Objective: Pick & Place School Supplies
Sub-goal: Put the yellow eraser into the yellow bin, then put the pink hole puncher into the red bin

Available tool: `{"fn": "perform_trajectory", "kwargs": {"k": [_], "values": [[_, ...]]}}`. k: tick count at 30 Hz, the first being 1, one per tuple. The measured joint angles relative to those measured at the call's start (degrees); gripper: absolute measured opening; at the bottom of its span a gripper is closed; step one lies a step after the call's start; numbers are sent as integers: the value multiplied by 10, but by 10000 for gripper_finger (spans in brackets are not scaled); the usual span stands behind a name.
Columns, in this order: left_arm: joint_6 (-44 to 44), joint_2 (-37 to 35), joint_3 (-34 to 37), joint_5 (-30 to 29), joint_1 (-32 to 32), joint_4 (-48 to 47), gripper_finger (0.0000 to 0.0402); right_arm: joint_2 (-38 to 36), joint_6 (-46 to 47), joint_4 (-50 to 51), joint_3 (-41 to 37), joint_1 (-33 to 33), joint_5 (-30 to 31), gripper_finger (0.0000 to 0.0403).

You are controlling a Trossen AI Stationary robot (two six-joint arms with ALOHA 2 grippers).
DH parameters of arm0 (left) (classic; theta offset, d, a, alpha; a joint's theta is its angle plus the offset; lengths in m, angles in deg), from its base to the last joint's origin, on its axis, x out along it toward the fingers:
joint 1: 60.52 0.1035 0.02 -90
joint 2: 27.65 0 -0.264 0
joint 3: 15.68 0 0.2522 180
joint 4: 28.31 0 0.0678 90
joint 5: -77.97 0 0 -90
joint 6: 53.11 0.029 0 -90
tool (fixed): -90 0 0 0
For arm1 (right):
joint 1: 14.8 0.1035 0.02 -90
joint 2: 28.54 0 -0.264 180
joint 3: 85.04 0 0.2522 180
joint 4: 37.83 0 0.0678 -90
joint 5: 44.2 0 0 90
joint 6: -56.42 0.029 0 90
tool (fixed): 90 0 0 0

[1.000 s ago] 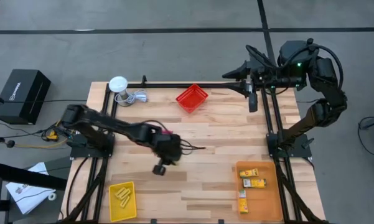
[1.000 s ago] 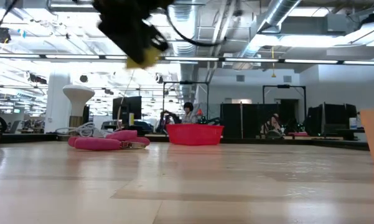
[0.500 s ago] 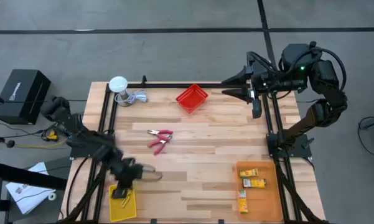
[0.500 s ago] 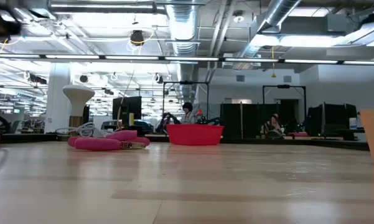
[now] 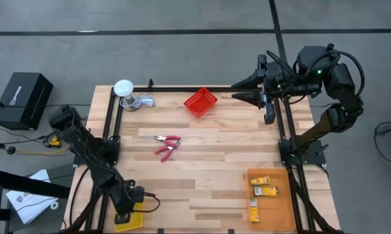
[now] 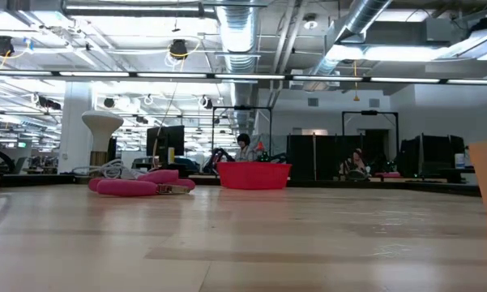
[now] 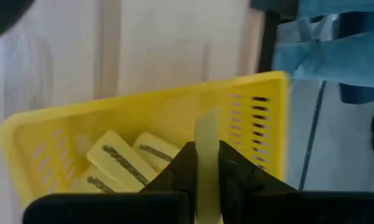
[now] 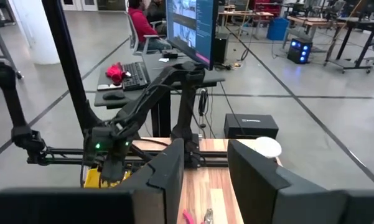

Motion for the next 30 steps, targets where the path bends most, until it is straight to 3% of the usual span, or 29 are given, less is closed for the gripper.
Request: {"fn": "perform_trajectory", "kwargs": {"k": [3, 12, 20, 25, 30], "values": [[-8, 23, 12, 16, 0, 20, 41, 0, 0, 0, 0, 0, 0, 116], [-43, 25, 40, 41, 0, 21, 150, 0, 15, 1, 0, -1, 0, 116], [-60, -82, 44, 31, 15, 24, 186, 0, 5, -37, 0, -1, 0, 116], [-60, -211, 44, -46, 51, 28, 183, 0, -39, -57, 0, -1, 0, 116], [-12, -350, 44, -205, 119, 56, 172, 0, -66, -61, 0, -1, 13, 116]]}}
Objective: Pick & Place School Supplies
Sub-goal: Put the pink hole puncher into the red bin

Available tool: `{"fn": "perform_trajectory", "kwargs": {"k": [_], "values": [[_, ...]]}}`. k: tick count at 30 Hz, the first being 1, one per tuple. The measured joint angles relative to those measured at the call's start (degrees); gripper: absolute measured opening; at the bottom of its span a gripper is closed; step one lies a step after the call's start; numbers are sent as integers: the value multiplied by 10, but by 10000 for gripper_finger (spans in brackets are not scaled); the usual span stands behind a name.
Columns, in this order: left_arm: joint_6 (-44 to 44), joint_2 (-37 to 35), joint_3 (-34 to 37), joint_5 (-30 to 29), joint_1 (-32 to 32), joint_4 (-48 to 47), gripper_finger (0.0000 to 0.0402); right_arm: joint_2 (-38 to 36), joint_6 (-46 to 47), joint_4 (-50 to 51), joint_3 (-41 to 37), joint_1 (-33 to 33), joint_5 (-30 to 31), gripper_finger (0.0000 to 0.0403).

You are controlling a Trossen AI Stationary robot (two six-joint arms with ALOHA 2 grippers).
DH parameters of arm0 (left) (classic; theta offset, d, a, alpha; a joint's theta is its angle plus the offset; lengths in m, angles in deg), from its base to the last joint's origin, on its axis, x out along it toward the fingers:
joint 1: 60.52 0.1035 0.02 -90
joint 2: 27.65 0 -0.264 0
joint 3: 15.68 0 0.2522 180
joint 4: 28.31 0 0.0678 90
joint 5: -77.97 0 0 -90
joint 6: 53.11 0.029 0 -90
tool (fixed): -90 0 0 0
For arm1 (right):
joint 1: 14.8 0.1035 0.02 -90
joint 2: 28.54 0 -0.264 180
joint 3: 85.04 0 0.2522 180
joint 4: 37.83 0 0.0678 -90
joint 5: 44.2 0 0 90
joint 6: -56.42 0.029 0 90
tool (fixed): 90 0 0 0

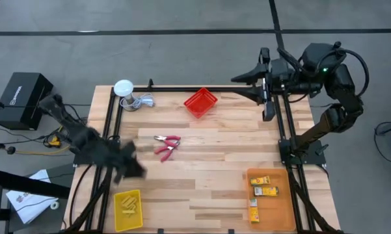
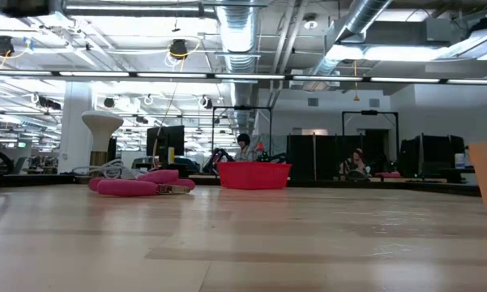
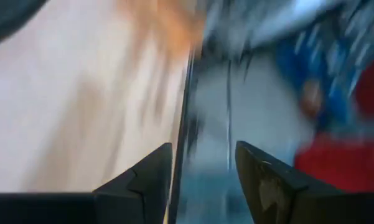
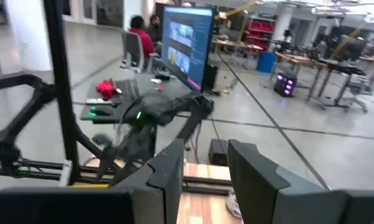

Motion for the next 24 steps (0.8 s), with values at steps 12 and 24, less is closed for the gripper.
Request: {"fn": "perform_trajectory", "kwargs": {"k": [12, 24], "values": [[246, -85, 0, -131, 238, 181, 144, 120, -4, 204, 0, -43, -24, 116], [298, -41, 0, -154, 307, 231, 136, 339, -74, 200, 0, -139, -317, 116]]}}
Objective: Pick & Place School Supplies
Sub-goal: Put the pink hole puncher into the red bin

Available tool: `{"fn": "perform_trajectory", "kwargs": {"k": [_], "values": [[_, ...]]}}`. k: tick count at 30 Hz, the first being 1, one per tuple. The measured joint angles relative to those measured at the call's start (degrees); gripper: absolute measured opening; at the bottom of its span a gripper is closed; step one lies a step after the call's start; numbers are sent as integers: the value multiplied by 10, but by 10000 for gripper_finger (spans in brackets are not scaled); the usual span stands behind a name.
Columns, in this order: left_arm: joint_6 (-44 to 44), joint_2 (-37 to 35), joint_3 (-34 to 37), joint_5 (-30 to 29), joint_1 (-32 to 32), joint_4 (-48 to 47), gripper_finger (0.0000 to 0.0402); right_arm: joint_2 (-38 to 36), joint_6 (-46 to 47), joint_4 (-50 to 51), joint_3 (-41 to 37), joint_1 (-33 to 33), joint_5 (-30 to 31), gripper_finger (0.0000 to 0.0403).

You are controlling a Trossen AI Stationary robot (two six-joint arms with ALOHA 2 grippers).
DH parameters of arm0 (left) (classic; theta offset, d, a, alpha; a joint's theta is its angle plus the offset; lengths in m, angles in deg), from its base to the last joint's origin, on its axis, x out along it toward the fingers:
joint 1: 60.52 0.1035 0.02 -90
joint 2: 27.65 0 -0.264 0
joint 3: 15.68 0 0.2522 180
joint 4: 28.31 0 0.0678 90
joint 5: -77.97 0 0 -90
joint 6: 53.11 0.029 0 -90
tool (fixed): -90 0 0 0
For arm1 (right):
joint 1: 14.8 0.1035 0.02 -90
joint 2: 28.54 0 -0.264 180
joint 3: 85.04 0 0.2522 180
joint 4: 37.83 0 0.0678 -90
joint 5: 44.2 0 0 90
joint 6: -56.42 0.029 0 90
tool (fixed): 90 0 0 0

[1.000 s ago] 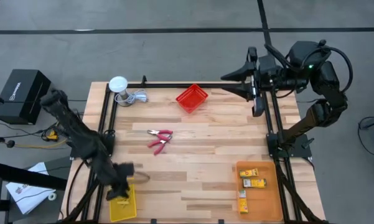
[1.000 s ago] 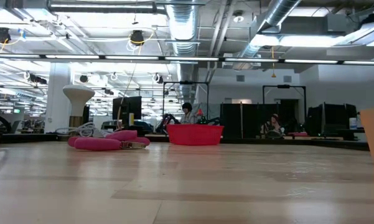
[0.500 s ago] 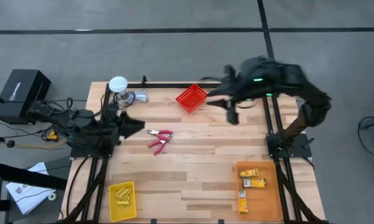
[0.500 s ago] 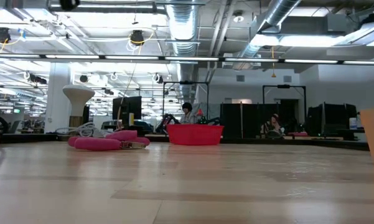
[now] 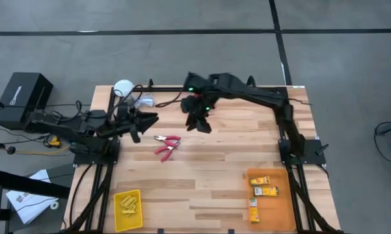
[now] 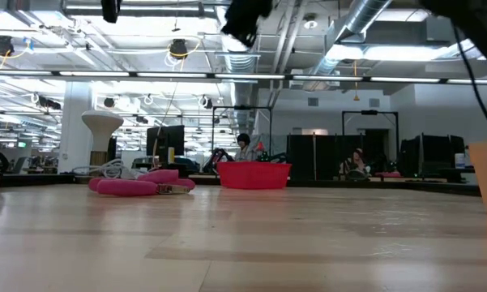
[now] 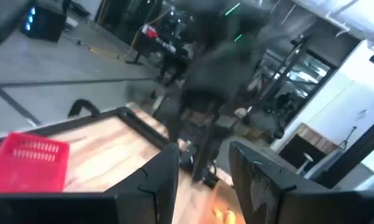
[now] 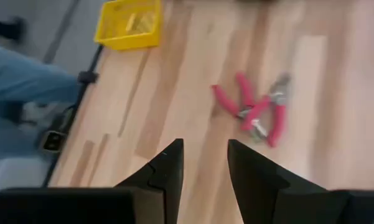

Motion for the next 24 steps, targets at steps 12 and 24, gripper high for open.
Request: {"fn": "perform_trajectory", "kwargs": {"k": [12, 24], "values": [[-71, -162, 0, 74, -6, -379, 136, 74, 84, -112, 0, -45, -63, 134], [-104, -375, 90, 110, -12, -405, 136, 129, 229, -198, -2, -48, 58, 162]]}}
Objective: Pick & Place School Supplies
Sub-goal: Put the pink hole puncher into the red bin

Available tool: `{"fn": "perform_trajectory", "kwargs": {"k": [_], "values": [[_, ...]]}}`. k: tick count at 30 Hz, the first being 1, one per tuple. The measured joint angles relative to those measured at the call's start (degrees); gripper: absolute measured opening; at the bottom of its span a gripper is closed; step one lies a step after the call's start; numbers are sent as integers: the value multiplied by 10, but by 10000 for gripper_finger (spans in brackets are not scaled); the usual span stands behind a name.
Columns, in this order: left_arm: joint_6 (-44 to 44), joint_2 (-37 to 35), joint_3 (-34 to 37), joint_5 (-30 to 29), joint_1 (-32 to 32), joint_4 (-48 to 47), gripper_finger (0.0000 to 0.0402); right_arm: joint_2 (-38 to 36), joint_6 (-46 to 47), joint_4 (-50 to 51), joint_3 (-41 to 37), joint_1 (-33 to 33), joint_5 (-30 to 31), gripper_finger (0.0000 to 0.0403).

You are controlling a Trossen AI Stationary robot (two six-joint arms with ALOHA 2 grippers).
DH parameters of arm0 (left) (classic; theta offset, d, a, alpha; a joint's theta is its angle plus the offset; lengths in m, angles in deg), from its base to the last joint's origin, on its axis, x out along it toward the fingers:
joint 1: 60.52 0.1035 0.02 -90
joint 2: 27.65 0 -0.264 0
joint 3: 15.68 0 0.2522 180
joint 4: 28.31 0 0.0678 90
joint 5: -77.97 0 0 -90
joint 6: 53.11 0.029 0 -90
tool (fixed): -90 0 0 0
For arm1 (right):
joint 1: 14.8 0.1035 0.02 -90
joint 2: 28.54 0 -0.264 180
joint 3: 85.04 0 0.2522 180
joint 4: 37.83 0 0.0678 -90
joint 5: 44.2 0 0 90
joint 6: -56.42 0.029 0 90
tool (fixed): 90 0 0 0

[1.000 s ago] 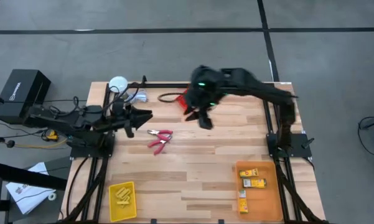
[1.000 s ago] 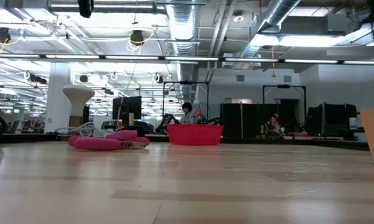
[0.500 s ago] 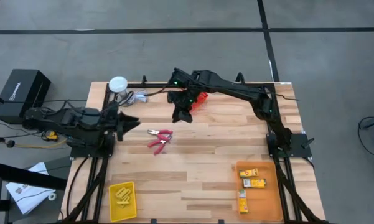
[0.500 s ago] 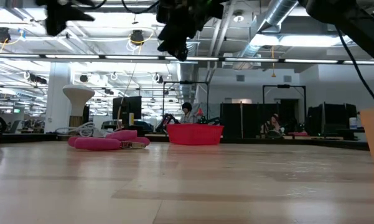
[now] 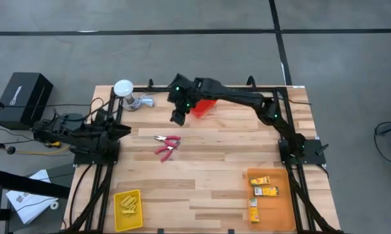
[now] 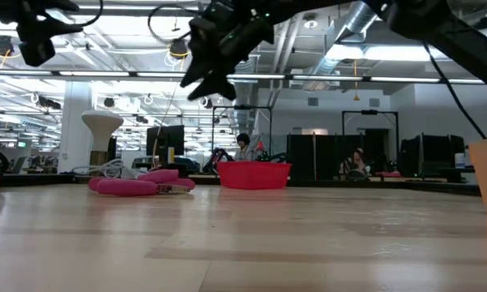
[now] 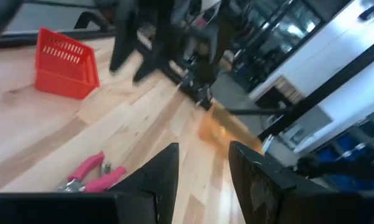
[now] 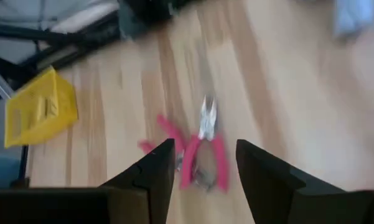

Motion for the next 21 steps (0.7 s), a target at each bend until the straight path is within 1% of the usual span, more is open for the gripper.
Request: {"fn": "perform_trajectory", "kwargs": {"k": [2, 4, 6, 8, 10, 13, 15, 17, 21], "values": [[-2, -16, 3, 0, 0, 4, 136, 6, 16, 13, -3, 7, 2, 162], [-3, -25, 3, 1, 0, 3, 136, 32, 35, -24, 0, 18, 4, 161], [-3, -29, 3, 4, 0, 4, 136, 45, 56, 12, -8, 19, 5, 160], [-3, -28, 3, 4, 0, 3, 136, 66, 70, -19, -5, 24, 9, 160], [-3, -25, 3, 4, 0, 4, 136, 68, 79, 7, -4, 25, 10, 161], [-2, -23, 4, 5, 0, 2, 136, 87, 79, -16, -3, 25, 14, 162], [-3, -22, 4, 6, 0, 4, 136, 93, 79, 2, -8, 25, 16, 161], [-3, -21, 4, 7, 0, 3, 136, 99, 77, -13, -6, 25, 18, 161], [-5, -22, 4, 7, 0, 4, 136, 113, 72, 10, -7, 25, 15, 166]]}}
